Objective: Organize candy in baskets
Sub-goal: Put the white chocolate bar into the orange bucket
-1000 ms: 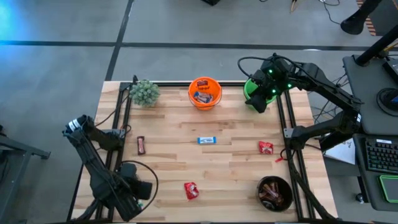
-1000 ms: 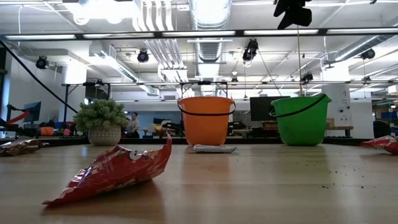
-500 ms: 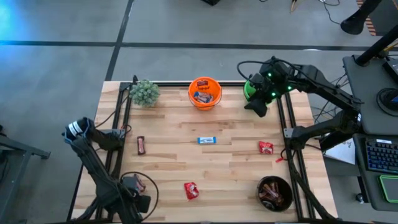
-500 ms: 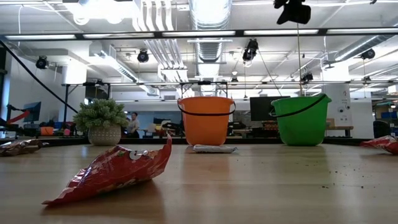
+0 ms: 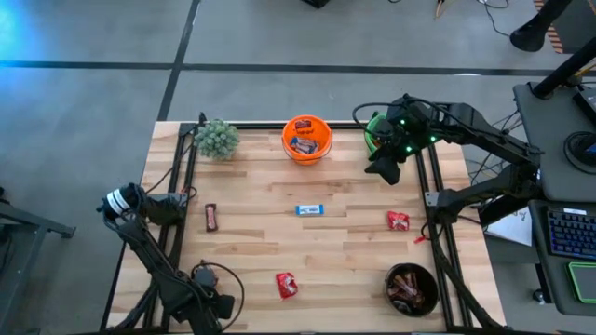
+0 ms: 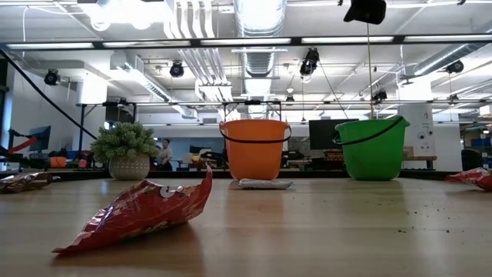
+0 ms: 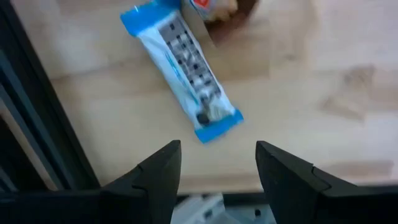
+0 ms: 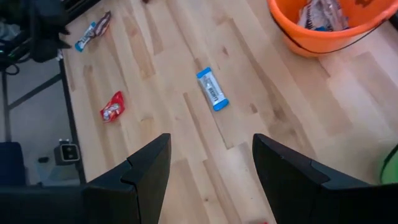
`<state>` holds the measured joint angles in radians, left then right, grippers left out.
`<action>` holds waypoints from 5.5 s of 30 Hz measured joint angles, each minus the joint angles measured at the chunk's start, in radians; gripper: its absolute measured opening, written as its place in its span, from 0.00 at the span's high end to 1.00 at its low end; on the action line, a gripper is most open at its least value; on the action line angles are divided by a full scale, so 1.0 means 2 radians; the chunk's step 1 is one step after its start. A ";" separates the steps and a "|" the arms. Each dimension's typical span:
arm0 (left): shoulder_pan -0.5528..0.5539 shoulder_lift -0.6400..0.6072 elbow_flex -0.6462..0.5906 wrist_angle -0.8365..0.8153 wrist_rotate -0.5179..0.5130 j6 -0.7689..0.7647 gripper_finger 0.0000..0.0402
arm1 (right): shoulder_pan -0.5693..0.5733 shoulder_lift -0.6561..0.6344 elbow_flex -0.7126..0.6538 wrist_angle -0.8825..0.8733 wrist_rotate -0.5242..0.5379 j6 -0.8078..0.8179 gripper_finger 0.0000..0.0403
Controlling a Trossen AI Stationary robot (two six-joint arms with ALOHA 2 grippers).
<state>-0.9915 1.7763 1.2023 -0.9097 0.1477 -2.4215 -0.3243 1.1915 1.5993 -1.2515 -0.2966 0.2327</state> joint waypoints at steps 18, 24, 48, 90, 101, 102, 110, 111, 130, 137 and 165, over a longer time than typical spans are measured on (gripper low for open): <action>0.001 -0.001 -0.055 0.055 -0.004 -0.004 0.53 | 0.036 0.000 0.000 0.000 0.000 0.029 0.46; 0.002 -0.001 -0.070 0.071 -0.004 -0.004 0.53 | 0.036 0.000 0.000 0.002 0.000 0.032 0.46; -0.003 0.004 -0.076 0.071 -0.005 0.023 0.98 | 0.036 -0.007 0.000 0.001 0.000 0.032 0.46; 0.087 -0.030 0.201 -0.330 -0.449 0.324 0.97 | 0.036 0.011 0.000 -0.001 0.044 0.111 0.46; 0.241 -0.098 0.202 -0.326 -0.565 0.535 0.97 | 0.034 0.008 0.000 -0.020 0.107 0.106 0.46; 0.252 -0.106 0.203 -0.325 -0.566 0.556 0.97 | 0.034 0.008 0.000 -0.020 0.109 0.100 0.46; 0.323 -0.153 0.203 -0.257 -0.592 0.717 0.98 | 0.034 0.010 0.000 -0.019 0.148 0.076 0.46; 0.332 -0.157 0.203 -0.249 -0.595 0.732 0.98 | 0.034 0.010 0.000 -0.019 0.160 0.076 0.46; 0.523 -0.174 0.203 -0.043 -0.549 1.054 0.98 | 0.034 0.010 0.000 -0.024 0.346 0.048 0.46; 0.614 -0.168 0.203 0.092 -0.443 1.170 0.98 | 0.019 0.010 0.000 -0.018 0.346 0.014 0.46; 0.751 -0.057 0.204 0.219 0.005 1.272 0.93 | -0.034 0.010 0.000 0.005 0.345 -0.045 0.46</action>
<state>0.5104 1.6629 1.6100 -0.4711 0.1581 0.1226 -0.3916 1.2121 1.5990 -1.2423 0.3938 0.1432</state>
